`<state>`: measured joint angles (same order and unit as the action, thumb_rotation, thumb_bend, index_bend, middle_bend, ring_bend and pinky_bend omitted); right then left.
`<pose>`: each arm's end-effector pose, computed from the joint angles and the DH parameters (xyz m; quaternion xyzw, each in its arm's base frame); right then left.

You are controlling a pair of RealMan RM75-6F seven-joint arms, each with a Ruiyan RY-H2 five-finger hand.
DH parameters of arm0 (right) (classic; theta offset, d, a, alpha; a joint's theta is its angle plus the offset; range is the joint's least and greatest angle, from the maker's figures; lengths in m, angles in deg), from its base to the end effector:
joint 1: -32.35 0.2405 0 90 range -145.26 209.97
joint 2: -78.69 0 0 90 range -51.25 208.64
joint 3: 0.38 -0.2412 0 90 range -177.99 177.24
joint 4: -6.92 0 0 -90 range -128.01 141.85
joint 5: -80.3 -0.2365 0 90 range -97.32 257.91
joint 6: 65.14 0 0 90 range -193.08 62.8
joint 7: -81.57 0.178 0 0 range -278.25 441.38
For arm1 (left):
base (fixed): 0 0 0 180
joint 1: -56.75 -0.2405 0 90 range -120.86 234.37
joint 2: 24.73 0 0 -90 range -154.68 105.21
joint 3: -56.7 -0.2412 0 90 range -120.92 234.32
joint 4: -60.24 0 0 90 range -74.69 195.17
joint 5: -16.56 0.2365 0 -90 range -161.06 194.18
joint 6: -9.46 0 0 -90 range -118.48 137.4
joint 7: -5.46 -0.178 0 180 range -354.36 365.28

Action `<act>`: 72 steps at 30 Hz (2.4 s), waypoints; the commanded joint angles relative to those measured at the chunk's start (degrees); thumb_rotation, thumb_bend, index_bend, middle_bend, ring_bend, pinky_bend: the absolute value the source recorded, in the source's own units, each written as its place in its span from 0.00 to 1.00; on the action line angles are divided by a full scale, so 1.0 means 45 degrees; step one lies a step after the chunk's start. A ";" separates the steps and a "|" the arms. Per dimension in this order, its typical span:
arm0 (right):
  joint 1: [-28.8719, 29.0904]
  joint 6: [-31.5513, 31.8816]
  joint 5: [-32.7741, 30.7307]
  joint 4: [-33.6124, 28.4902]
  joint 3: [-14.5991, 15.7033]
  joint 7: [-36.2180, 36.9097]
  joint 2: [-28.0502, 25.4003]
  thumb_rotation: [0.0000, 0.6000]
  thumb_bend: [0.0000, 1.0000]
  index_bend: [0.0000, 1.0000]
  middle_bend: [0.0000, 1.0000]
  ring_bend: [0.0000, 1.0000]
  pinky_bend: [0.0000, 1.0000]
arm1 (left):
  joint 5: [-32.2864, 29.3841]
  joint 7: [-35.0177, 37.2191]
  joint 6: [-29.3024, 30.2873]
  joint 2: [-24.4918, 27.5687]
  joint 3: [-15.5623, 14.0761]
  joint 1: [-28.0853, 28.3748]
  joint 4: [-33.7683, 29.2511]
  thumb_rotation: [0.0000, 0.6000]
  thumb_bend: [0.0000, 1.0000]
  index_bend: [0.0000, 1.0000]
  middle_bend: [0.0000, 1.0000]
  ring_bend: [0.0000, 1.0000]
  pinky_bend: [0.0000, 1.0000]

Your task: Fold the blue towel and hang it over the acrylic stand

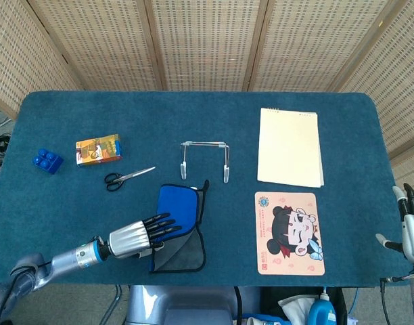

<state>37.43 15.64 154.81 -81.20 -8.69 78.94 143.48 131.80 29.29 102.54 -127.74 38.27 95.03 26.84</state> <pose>-0.3494 -0.2375 0.1533 0.5389 -0.3974 0.3374 0.6616 -0.1993 0.2758 -0.0705 -0.8632 -0.1150 -0.4730 0.1341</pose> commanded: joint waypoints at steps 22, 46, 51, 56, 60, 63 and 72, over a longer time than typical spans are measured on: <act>-0.0036 -0.0012 0.0017 -0.0053 0.0014 0.0144 -0.0099 1.00 0.00 0.00 0.00 0.00 0.00 | 0.0792 -0.2740 -0.1697 -0.1479 0.0518 0.2032 -0.1099 1.00 0.51 0.64 0.00 0.00 0.00; -0.0023 -0.0052 -0.0029 -0.0030 0.0026 0.0029 -0.0052 1.00 0.00 0.00 0.00 0.00 0.00 | -0.1212 -0.3072 -0.2840 -0.2197 0.1856 0.1577 -0.2072 1.00 0.22 0.00 0.00 0.00 0.00; -0.0007 -0.0082 -0.0034 -0.0017 0.0032 -0.0007 -0.0036 1.00 0.00 0.00 0.00 0.00 0.00 | -0.2095 -0.3014 -0.3081 -0.1931 0.2716 0.1584 -0.2890 1.00 0.16 0.00 0.00 0.00 0.00; 0.0007 -0.0088 -0.0014 -0.0021 0.0046 -0.0066 -0.0010 1.00 0.00 0.00 0.00 0.00 0.00 | -0.2539 -0.2798 -0.3302 -0.1428 0.3149 0.1692 -0.3760 1.00 0.06 0.00 0.00 0.00 0.00; 0.0010 -0.0080 0.0008 -0.0045 0.0060 -0.0111 -0.0003 1.00 0.00 0.00 0.00 0.00 0.00 | -0.2688 -0.2642 -0.3456 -0.1213 0.3216 0.1691 -0.4164 1.00 0.03 0.00 0.00 0.00 0.00; 0.0007 -0.0068 0.0011 -0.0056 0.0061 -0.0130 -0.0001 1.00 0.00 0.00 0.00 0.00 0.00 | -0.2795 -0.2797 -0.3407 -0.1194 0.3352 0.1641 -0.4214 1.00 0.03 0.00 0.00 0.00 0.00; 0.0013 -0.0104 0.0012 -0.0050 0.0068 -0.0072 -0.0012 1.00 0.00 0.00 0.00 0.00 0.00 | -0.4179 -0.3344 -0.4017 -0.0349 0.4451 0.1481 -0.4760 1.00 0.13 0.10 0.00 0.00 0.00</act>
<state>37.48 15.19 154.86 -81.43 -8.39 78.60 143.43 114.84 14.90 85.69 -130.82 56.91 101.99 6.46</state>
